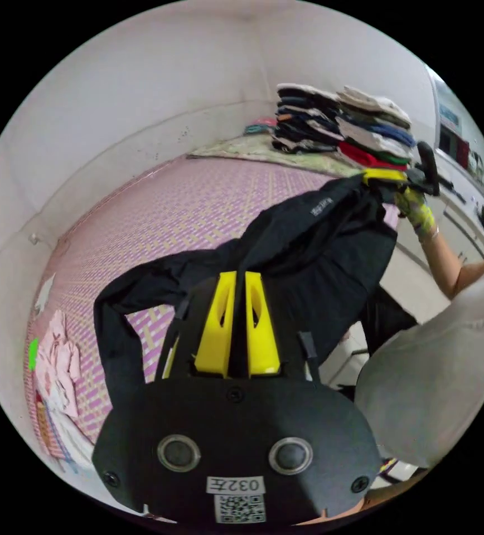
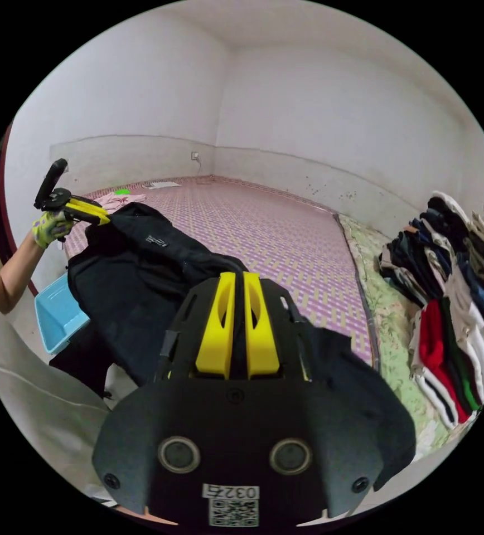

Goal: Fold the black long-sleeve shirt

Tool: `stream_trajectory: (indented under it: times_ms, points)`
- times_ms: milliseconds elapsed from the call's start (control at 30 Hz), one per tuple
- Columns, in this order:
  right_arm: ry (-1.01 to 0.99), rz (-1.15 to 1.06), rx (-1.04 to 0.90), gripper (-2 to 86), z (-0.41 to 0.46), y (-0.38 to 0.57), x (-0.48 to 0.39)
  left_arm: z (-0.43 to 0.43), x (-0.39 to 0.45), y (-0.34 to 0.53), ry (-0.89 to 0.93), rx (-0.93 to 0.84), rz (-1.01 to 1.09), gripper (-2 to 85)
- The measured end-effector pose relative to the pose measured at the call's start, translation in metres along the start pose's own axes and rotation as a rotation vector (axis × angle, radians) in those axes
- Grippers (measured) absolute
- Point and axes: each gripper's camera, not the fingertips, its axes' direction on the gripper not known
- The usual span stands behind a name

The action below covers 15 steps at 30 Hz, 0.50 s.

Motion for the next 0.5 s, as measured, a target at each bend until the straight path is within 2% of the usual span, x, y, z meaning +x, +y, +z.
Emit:
stream_trajectory:
  times_ms: [133, 333, 433, 500]
  points:
    - [0.080, -0.032, 0.055, 0.1, 0.018, -0.062, 0.016, 0.007, -0.054, -0.042, 0.061, 0.118, -0.199, 3.4]
    - [0.162, -0.031, 0.044, 0.3, 0.102, -0.215, 0.066, 0.025, -0.129, -0.165, -0.134, 0.214, -0.383, 2.6]
    - [0.232, 0.056, 0.014, 1.4, 0.162, -0.276, 0.099, 0.054, -0.170, -0.224, -0.171, 0.204, -0.488, 2.5]
    - [0.167, 0.111, -0.023, 3.9, 0.209, -0.299, 0.120, 0.089, -0.185, -0.255, -0.291, 0.142, -0.564, 2.6]
